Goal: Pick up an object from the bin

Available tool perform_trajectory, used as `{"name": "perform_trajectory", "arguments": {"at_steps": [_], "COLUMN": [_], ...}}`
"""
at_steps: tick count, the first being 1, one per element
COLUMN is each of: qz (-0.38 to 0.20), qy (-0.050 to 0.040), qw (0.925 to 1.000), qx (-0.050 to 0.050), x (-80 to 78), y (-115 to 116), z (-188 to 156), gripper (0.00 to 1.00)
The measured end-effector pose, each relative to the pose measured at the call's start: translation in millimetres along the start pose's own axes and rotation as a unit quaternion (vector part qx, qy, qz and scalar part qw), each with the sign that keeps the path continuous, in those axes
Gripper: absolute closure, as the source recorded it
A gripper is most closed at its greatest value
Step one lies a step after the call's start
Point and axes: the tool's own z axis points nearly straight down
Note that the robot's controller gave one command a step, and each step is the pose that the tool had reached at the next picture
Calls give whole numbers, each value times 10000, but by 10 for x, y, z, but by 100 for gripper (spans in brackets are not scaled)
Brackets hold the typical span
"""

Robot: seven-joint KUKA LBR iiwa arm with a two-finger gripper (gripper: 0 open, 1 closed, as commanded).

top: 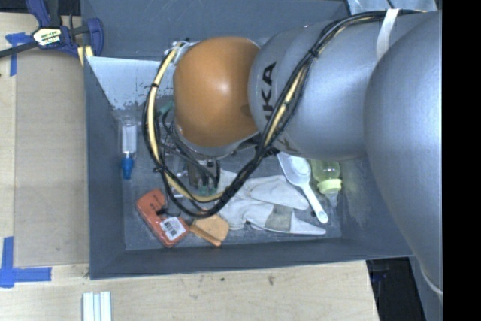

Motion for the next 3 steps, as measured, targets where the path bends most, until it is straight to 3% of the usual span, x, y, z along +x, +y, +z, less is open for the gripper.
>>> {"name": "perform_trajectory", "arguments": {"at_steps": [1,2,3], "qz": [19,347,527], "qy": [-41,-59,-27], "qw": [10000,9994,9986], "qx": [-11,-20,-7], "x": [-21,175,284], "y": [-9,125,115], "z": [-48,592,696], "gripper": [0,0,0]}}
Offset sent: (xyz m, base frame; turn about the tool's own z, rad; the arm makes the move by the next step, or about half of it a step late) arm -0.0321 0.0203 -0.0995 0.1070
